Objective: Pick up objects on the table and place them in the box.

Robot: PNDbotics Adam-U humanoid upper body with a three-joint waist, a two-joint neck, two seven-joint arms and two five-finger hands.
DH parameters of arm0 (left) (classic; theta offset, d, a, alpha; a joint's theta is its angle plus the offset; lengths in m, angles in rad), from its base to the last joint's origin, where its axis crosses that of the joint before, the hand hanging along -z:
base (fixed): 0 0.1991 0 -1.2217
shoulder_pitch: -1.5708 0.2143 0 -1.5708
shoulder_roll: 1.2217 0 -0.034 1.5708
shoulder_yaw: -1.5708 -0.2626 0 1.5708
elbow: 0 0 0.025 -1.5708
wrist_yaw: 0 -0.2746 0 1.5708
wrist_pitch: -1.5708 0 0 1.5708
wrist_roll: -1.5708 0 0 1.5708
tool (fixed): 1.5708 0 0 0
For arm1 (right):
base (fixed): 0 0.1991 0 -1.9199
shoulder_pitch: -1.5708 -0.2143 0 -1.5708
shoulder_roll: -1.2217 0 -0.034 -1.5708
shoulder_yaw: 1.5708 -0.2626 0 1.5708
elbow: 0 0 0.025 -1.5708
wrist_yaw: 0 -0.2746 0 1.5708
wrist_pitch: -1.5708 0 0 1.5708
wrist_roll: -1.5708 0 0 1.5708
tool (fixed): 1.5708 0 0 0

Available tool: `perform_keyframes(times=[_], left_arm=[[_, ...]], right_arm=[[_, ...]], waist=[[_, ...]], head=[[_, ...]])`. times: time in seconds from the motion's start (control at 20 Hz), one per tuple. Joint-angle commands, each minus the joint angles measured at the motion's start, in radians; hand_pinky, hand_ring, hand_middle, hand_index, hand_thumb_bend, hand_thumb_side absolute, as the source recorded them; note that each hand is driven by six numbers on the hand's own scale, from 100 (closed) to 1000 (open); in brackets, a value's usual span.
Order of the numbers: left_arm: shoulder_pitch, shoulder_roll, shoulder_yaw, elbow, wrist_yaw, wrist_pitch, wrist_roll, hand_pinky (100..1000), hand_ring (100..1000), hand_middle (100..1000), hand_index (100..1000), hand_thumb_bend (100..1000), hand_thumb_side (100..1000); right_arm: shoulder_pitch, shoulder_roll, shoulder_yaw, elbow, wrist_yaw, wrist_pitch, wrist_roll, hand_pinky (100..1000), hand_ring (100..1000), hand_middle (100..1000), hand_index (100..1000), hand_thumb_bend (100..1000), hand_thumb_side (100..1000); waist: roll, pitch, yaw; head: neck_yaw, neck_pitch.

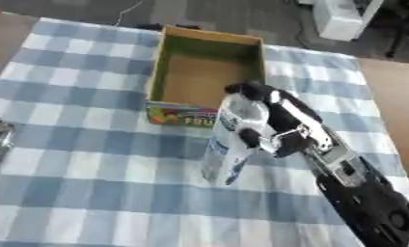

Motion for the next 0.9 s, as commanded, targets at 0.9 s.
perform_keyframes(times=[0.9], left_arm=[[-0.037, 0.016, -0.01, -0.017, 0.028, -0.032, 0.004, 494, 589, 645, 737, 100, 822]], right_arm=[[-0.261, 0.04, -0.126, -0.017, 0.101, -0.315, 0.013, 100, 100, 100, 100, 226, 100]], waist=[[0.006, -0.008, 0.004]], head=[[-0.022, -0.003]])
